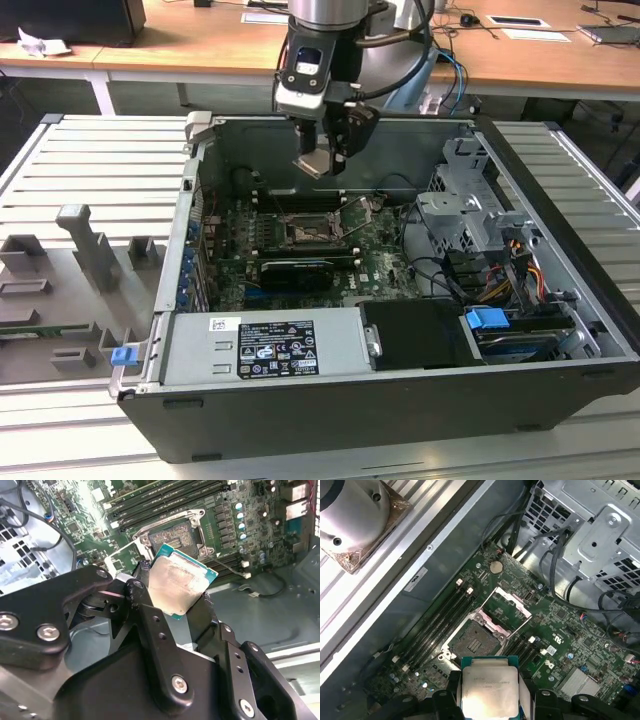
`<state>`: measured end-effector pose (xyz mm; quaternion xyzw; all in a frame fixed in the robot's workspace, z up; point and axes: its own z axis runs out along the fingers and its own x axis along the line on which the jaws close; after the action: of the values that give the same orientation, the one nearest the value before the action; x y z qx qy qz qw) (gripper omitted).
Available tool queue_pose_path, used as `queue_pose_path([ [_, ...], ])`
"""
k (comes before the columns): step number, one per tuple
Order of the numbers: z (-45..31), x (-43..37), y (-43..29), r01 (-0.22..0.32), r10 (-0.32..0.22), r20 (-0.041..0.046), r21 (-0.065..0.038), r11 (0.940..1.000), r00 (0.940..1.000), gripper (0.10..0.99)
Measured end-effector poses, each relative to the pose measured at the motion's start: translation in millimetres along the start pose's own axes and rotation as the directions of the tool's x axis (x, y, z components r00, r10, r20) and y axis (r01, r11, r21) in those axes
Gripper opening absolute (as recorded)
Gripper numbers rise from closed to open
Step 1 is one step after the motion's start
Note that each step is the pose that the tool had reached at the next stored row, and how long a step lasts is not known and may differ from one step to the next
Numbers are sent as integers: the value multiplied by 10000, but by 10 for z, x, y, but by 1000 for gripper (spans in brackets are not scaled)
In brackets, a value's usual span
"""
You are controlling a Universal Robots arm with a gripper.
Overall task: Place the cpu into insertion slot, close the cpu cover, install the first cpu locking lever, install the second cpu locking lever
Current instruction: 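Place the cpu into insertion slot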
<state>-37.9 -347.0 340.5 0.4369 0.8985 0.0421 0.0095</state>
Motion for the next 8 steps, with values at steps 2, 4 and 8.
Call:
queue_pose_path([
  [2,3,-1,0,-197,197,17,-5,9998,9998,541],
  [4,7,-3,3,-477,477,40,-11,9989,9989,541],
  [8,12,-4,4,-845,845,71,-19,9964,9964,541],
])
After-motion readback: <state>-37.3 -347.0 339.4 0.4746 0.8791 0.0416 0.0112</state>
